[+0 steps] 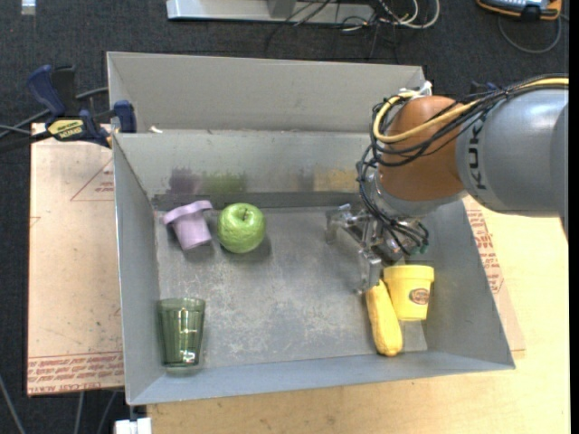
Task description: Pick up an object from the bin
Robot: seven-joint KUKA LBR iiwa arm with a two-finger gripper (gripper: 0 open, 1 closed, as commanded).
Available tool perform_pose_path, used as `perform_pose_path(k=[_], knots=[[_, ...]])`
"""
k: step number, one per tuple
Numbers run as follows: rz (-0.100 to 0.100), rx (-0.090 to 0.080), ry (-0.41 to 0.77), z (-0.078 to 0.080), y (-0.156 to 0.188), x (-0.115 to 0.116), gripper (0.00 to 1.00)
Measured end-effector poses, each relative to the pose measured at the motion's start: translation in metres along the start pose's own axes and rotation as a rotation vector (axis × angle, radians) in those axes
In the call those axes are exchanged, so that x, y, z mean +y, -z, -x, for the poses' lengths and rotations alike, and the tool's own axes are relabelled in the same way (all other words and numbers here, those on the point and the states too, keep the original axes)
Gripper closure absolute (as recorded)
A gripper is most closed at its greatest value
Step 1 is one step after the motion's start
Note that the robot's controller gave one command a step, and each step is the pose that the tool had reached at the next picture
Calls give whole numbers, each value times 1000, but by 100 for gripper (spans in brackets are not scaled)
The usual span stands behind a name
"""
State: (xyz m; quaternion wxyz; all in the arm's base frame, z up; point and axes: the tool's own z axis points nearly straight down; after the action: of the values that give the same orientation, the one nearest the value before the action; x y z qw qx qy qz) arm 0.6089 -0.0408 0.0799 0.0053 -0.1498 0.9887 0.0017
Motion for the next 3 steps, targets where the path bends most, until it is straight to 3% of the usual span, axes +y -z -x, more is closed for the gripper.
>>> perform_pose_path(k=[1, 2, 3], knots=[[-2, 5, 25, -22, 12, -27, 0], [4, -5, -7, -10, 29, -60, 0], [-2, 3, 86, -80, 33, -87, 100]])
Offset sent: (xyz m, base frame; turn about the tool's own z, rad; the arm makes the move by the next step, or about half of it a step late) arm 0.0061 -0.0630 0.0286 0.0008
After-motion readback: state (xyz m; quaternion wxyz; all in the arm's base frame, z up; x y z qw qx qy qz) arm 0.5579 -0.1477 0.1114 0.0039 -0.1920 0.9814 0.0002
